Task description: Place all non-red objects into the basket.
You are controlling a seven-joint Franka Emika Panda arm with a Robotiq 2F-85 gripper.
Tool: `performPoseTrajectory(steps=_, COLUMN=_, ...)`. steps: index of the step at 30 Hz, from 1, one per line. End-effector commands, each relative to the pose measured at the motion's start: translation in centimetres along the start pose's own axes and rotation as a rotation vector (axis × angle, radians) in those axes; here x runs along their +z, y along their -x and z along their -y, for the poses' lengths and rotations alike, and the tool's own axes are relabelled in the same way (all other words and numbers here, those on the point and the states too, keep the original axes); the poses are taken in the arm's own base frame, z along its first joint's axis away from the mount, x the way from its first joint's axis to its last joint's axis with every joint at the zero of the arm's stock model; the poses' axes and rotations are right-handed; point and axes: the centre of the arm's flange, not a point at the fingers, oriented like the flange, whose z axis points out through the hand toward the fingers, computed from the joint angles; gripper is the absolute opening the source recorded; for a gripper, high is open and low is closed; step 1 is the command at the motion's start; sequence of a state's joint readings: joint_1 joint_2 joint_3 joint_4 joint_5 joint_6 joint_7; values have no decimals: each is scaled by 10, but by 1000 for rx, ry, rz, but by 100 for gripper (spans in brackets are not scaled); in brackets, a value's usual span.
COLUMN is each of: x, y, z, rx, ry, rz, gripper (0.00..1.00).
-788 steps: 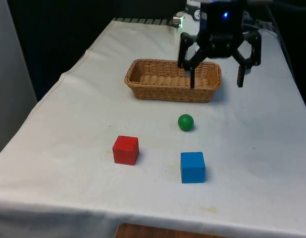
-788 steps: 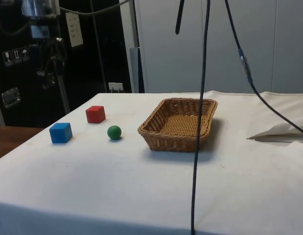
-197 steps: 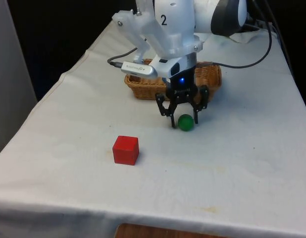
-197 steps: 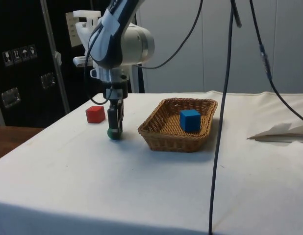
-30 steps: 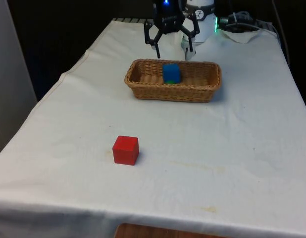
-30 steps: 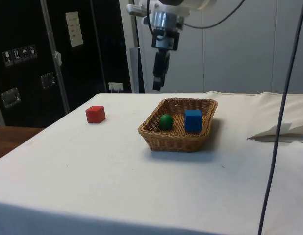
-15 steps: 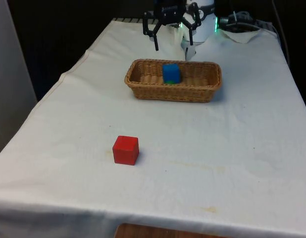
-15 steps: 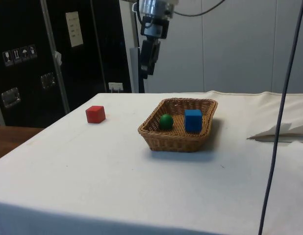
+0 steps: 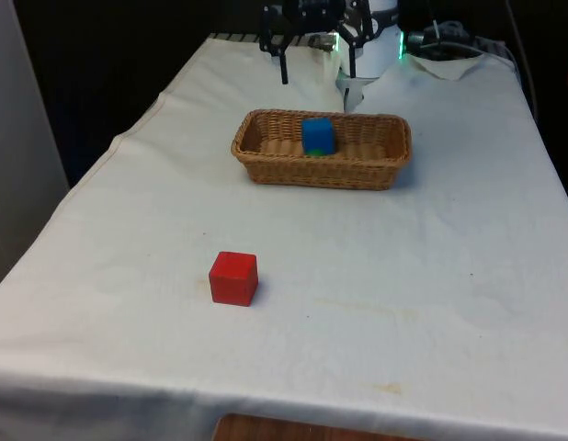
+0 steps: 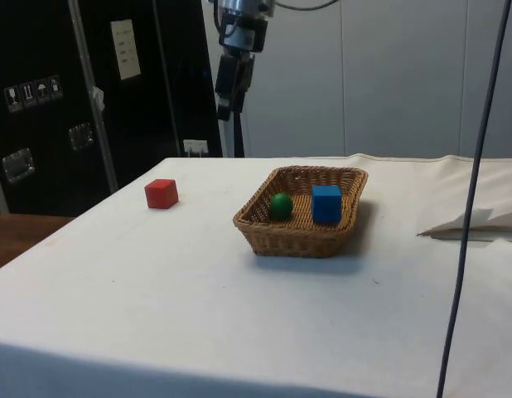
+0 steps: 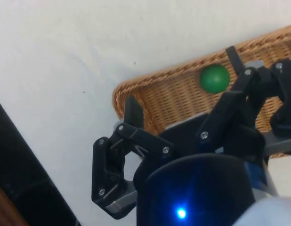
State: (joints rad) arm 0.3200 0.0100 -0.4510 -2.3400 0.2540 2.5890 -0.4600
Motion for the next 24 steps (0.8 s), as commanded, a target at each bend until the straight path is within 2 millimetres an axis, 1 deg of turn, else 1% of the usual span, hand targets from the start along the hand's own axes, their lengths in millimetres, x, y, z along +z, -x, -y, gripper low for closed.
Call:
performPoseTrajectory(steps=1, x=1, y=-3, z=-1, rx=3, ry=18, rz=11, gripper=100)
performPoseTrajectory(steps=3, x=-1, y=-4, z=0, rx=-1, ry=10, rz=-1, gripper=100)
performPoseTrajectory(steps=12, x=-3, y=-24, z=-2, rx=-3, ry=78, rz=5, gripper=100)
performPoseTrajectory(steps=13, x=-5, y=-22, z=0, rx=-5, ry=60, rz=-6, gripper=100)
performPoseTrajectory(steps=22, x=-4, y=-39, z=-3, rx=-13, ry=132, rz=3, gripper=100)
performPoseTrajectory(steps=23, x=-6, y=-38, z=-1, rx=-15, ry=115, rz=-6, gripper=100)
performPoseTrajectory(steps=24, x=-4, y=-41, z=-3, rx=-12, ry=136, rz=5, gripper=100)
